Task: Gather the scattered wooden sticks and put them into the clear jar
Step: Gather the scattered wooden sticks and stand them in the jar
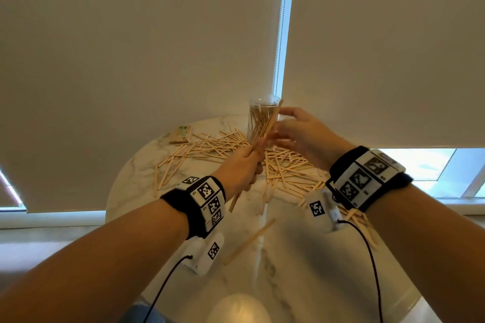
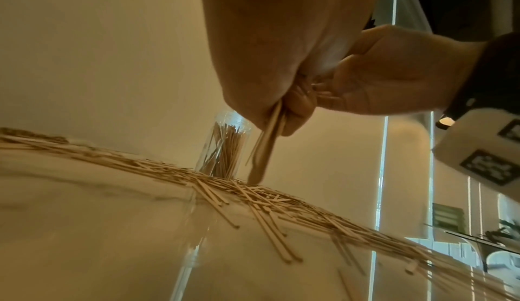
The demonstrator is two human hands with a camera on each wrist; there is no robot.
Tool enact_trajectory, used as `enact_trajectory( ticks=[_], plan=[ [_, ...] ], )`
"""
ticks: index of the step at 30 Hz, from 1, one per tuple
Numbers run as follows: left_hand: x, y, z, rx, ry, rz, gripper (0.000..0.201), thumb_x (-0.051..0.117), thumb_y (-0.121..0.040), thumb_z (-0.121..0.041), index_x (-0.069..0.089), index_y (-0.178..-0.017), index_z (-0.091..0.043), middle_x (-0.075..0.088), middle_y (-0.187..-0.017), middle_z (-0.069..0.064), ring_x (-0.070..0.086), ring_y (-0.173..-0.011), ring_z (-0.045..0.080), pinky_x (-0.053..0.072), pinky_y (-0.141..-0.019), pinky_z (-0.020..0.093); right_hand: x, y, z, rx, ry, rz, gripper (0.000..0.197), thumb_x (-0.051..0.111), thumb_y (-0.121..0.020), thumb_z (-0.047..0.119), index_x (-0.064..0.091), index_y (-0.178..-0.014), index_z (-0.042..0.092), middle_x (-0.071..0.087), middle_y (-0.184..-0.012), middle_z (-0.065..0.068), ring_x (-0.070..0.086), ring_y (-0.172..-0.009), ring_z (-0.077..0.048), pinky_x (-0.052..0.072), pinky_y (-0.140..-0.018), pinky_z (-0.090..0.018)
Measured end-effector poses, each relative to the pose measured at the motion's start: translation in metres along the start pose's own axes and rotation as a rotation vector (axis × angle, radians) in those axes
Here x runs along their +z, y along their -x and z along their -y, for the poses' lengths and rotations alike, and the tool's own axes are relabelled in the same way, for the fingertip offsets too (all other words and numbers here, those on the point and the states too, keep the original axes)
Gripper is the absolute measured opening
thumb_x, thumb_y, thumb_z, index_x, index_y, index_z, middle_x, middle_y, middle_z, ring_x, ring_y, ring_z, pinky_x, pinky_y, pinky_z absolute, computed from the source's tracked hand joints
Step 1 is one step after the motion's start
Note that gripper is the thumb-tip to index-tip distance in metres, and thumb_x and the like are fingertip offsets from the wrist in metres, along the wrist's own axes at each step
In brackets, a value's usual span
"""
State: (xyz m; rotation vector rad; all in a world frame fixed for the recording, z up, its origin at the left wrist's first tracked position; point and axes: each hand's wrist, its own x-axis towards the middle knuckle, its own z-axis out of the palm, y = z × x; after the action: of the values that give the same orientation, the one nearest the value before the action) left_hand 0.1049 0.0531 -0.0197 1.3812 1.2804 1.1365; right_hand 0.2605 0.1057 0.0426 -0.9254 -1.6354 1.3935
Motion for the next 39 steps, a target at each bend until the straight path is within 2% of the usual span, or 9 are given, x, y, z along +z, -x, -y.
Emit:
enact_trajectory(
  ticks=[4, 10, 15, 22, 26, 31, 35, 37, 39],
  plan=[
    [-0.003, 0.003, 0.004, -0.075, 0.007, 0.063, 0.049, 0.039, -0.094, -0.065, 0.037, -0.067, -0.024, 0.035, -0.059, -0.006, 0.025, -0.046, 0.008, 0.022, -0.04, 0.02, -0.005, 0.001, 0.009, -0.175, 0.104, -0.083, 0.03, 0.053, -0.102, 0.026, 0.053, -0.132, 0.02, 0.072, -0.113, -0.006, 0.071, -0.099, -0.02, 0.059, -0.082, -0.032],
    [0.003, 0.005, 0.002, -0.069, -0.019, 0.129, 0.05, 0.04, -0.093, -0.066, 0.034, -0.065, -0.024, 0.031, -0.057, -0.007, 0.022, -0.044, 0.008, 0.021, -0.038, 0.019, 0.001, -0.001, -0.001, -0.241, 0.437, -0.088, 0.025, 0.044, -0.105, 0.016, 0.068, -0.108, 0.011, 0.076, -0.096, -0.001, 0.072, -0.093, -0.017, 0.059, -0.088, -0.039],
    [-0.003, 0.007, 0.007, -0.074, -0.035, 0.151, 0.052, 0.038, -0.094, -0.066, 0.033, -0.063, -0.025, 0.029, -0.056, -0.007, 0.02, -0.047, 0.01, 0.018, -0.041, 0.021, -0.004, 0.0, 0.001, -0.13, 0.21, -0.055, 0.043, 0.035, -0.1, -0.004, 0.054, -0.133, 0.015, 0.068, -0.121, -0.005, 0.066, -0.097, -0.017, 0.056, -0.07, -0.026],
    [-0.006, 0.008, 0.006, -0.08, 0.073, 0.151, 0.053, 0.04, -0.091, -0.068, 0.03, -0.064, -0.024, 0.024, -0.058, -0.003, 0.017, -0.048, 0.013, 0.017, -0.04, 0.02, -0.007, -0.001, -0.006, -0.009, -0.094, -0.141, 0.035, 0.053, -0.1, 0.01, 0.052, -0.134, 0.019, 0.074, -0.111, -0.005, 0.07, -0.103, -0.027, 0.055, -0.093, -0.042],
    [-0.005, 0.004, 0.002, -0.063, 0.101, 0.14, 0.052, 0.04, -0.091, -0.068, 0.031, -0.064, -0.025, 0.024, -0.057, -0.004, 0.017, -0.047, 0.012, 0.018, -0.038, 0.019, 0.0, 0.002, -0.025, 0.042, 0.476, 0.231, 0.034, 0.058, -0.093, 0.011, 0.062, -0.125, 0.02, 0.071, -0.113, -0.002, 0.067, -0.106, -0.024, 0.055, -0.095, -0.044],
    [-0.007, 0.001, -0.001, -0.045, 0.114, 0.111, 0.05, 0.044, -0.091, -0.066, 0.037, -0.065, -0.024, 0.028, -0.057, -0.005, 0.021, -0.047, 0.01, 0.019, -0.04, 0.021, 0.003, 0.002, -0.032, 0.024, 0.306, 0.191, 0.018, 0.062, -0.098, 0.017, 0.069, -0.113, 0.012, 0.075, -0.104, -0.009, 0.073, -0.096, -0.026, 0.06, -0.087, -0.038],
    [-0.012, -0.002, 0.006, 0.025, 0.089, -0.037, 0.041, 0.049, -0.097, -0.054, 0.051, -0.079, -0.017, 0.048, -0.062, 0.002, 0.046, -0.05, 0.013, 0.043, -0.046, 0.025, -0.007, -0.004, -0.031, 0.003, 0.378, -0.002, 0.007, 0.066, -0.093, 0.011, 0.071, -0.098, 0.011, 0.074, -0.098, -0.009, 0.075, -0.088, -0.024, 0.061, -0.085, -0.041],
    [-0.012, -0.005, 0.007, 0.02, 0.077, -0.133, 0.041, 0.048, -0.099, -0.05, 0.06, -0.099, -0.011, 0.07, -0.088, 0.011, 0.069, -0.077, 0.02, 0.059, -0.066, 0.034, -0.01, -0.003, -0.027, -0.003, 0.262, -0.041, 0.007, 0.068, -0.091, 0.007, 0.071, -0.097, 0.006, 0.073, -0.099, -0.013, 0.075, -0.088, -0.026, 0.061, -0.084, -0.039],
    [-0.007, -0.006, 0.006, 0.013, 0.098, -0.112, 0.037, 0.043, -0.103, -0.044, 0.059, -0.115, -0.012, 0.073, -0.105, 0.012, 0.072, -0.09, 0.025, 0.059, -0.078, 0.038, -0.009, 0.0, -0.023, -0.017, 0.205, -0.02, 0.01, 0.071, -0.088, 0.007, 0.072, -0.098, 0.005, 0.074, -0.097, -0.012, 0.074, -0.085, -0.022, 0.061, -0.078, -0.032]
  ],
)
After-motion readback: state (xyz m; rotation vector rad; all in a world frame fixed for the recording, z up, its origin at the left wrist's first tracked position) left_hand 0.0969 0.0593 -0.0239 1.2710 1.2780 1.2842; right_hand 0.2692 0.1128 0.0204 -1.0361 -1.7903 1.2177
